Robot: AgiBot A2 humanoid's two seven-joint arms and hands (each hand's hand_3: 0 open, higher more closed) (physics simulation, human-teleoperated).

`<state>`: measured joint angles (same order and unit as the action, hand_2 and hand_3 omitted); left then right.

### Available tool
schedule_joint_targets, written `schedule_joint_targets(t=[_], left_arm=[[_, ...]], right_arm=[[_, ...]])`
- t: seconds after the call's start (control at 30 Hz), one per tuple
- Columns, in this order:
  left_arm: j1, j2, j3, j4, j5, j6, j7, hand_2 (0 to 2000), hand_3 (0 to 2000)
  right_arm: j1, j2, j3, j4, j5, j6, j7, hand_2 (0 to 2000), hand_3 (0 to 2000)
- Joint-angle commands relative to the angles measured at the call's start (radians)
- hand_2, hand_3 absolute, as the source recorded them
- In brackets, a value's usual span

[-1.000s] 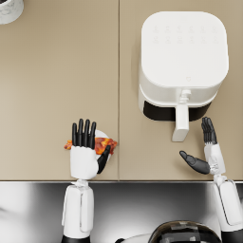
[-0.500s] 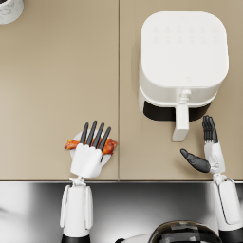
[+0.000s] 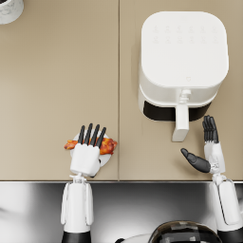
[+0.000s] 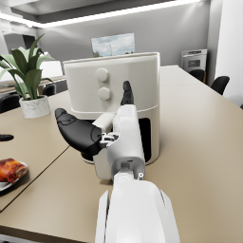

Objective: Pick up the drumstick and place it into the air fryer

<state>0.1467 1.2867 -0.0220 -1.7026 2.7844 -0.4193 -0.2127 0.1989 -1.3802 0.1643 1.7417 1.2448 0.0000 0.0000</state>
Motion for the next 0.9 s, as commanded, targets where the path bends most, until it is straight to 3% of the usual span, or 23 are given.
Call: schedule_joint_targets(t=[0.03,0.13,0.4,0.43,0.47,0.5,0.6,0.67,0.77,0.9], left_arm=[[0.038,0.005,0.007,0.062,0.0,-0.003,-0.002,0,0],[0.07,0.011,0.019,0.126,0.0,0.001,-0.006,0,0],[0.115,0.022,0.038,0.272,-0.001,0.103,-0.016,0,0],[0.116,0.021,0.04,0.293,-0.001,0.113,-0.03,1361,327],[0.123,0.023,0.035,0.311,-0.001,0.106,-0.042,2000,653],[0.134,0.025,0.036,0.336,-0.001,0.119,-0.052,2000,980],[0.196,0.033,0.033,0.455,-0.002,0.328,-0.073,2000,1960],[0.227,0.038,0.037,0.483,-0.002,0.396,-0.035,2000,2000],[0.217,0.041,0.048,0.363,-0.001,0.42,0.118,2000,2000],[0.199,0.043,0.054,0.171,0.0,0.429,0.189,2000,2000]], right_arm=[[0.009,-0.005,-0.006,-0.011,0.0,0.0,0.0,0,0],[0.012,-0.011,-0.007,-0.036,0.0,0.0,0.0,0,0],[0.017,-0.027,-0.009,-0.081,0.0,0.0,0.0,0,0],[0.017,-0.029,-0.011,-0.081,0.0,0.0,0.0,0,0],[0.016,-0.03,-0.008,-0.083,0.0,0.0,0.0,0,0],[0.016,-0.032,-0.009,-0.083,0.0,0.0,0.0,0,0],[0.01,-0.035,0.005,-0.065,0.0,0.0,0.0,0,0],[0.01,-0.038,0.002,-0.065,0.0,0.0,0.0,0,0],[-0.002,-0.04,-0.002,-0.073,0.0,0.0,0.0,0,0],[0.018,-0.052,0.018,-0.186,0.0,0.0,0.0,0,0]])
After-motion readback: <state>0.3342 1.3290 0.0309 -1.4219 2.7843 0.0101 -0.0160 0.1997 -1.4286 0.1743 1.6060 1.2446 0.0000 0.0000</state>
